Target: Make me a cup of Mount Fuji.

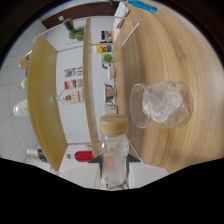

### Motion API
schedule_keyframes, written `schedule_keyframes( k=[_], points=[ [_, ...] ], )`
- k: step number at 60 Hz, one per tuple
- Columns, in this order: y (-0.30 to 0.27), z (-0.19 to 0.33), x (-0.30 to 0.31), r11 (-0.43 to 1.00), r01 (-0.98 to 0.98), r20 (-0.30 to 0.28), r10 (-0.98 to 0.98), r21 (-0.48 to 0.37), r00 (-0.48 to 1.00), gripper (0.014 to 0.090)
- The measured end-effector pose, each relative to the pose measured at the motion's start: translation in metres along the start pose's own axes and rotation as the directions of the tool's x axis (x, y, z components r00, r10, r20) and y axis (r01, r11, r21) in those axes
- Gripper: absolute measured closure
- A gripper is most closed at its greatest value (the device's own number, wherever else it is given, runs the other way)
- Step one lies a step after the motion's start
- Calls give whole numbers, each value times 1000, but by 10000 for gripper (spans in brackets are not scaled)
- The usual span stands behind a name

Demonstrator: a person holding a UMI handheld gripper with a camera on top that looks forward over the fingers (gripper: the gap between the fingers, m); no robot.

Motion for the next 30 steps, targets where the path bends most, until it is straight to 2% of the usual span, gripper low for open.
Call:
schedule_keyframes(
  k=[13, 30],
  points=[
    [-1, -2, 0, 995, -103, 24, 104, -7, 994, 678],
    [-1, -3, 0, 997, -76, 21, 76, -14, 997, 677]
  ],
)
